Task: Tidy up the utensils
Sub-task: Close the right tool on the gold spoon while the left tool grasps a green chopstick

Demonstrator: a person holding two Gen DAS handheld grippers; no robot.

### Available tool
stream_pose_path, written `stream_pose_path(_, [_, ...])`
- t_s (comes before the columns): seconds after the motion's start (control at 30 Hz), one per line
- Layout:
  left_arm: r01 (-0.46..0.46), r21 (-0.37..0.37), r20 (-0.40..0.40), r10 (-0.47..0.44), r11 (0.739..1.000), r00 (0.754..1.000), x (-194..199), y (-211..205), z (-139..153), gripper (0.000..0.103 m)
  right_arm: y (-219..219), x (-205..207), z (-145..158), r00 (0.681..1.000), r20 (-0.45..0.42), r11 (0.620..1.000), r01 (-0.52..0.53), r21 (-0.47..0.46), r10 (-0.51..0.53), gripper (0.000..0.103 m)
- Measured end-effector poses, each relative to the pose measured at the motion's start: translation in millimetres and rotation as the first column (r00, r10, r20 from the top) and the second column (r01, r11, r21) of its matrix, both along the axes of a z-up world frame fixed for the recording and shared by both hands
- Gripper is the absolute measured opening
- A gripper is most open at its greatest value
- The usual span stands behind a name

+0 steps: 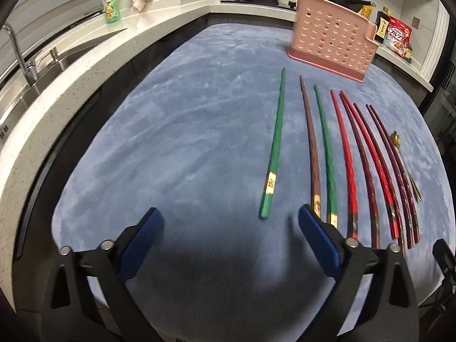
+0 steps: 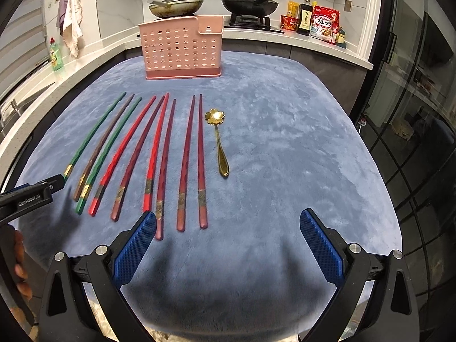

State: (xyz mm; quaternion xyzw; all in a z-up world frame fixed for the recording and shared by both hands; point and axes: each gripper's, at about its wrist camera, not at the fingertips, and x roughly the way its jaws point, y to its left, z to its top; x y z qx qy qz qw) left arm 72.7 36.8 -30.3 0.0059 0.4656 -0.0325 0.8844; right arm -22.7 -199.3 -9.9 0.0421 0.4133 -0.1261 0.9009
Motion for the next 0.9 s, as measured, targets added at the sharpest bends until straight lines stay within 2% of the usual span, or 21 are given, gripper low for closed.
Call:
stream_pose_path(0.23, [0.015,-0.001,0.0,-0.015,1.0,1.0,16.3,-3.1,-7.3,0.07,-10.8,21.7,-2.6,1.0,0.012,1.0,0.0,0.011,0.0,0.096])
stream_pose_path(0.37, [0.016,-0.004,0.006,-0.016,1.0,1.0,21.0,-1.1,-6.2,0.061,-17.2,38.2,-7.1,1.0,0.008,1.0,-0.004,0.018,0.004,0.089])
stream_pose_path(0.47, [0.024,-0.007,0.006,-0.024,1.0,1.0,23.2,-0.8,-4.7,0.05,-24.2,51.8,-12.6,1.0,-0.002,0.998,-0.011,0.066,0.011,0.079])
stream_pose_path(0.53, [0.036,-0.018,0.004,-0.036,0.999,0.999,23.2,-1.3,-3.1,0.041,-28.7,59.8,-16.6,1.0,-0.008,0.996,-0.011,0.09,0.012,0.069])
stream_pose_path(0.63, [0.06,-0.035,-0.006,-0.06,0.998,0.998,22.2,-4.5,-2.0,0.023,-34.2,69.3,-20.8,1.0,-0.013,0.993,-0.012,0.113,0.014,0.06])
stream_pose_path(0.7, [0.079,-0.038,-0.012,-0.08,0.996,0.997,20.3,-7.9,-2.1,0.016,-37.4,73.0,-22.2,1.0,-0.013,0.991,-0.013,0.13,0.014,0.055])
stream_pose_path(0.77, [0.088,-0.04,-0.015,-0.089,0.995,0.996,18.6,-10.3,-2.9,0.013,-40.8,76.8,-23.9,1.0,-0.017,0.99,-0.009,0.144,0.011,0.049])
stream_pose_path(0.83, [0.097,-0.038,-0.014,-0.098,0.995,0.995,17.7,-12.5,-4.0,0.013,-43.9,81.3,-28.9,0.999,-0.035,0.986,-0.009,0.169,0.015,0.036])
stream_pose_path(0.9, [0.098,-0.035,-0.012,-0.099,0.995,0.995,17.8,-13.5,-4.8,0.013,-45.7,84.1,-34.9,0.999,-0.051,0.983,-0.007,0.183,0.017,0.03])
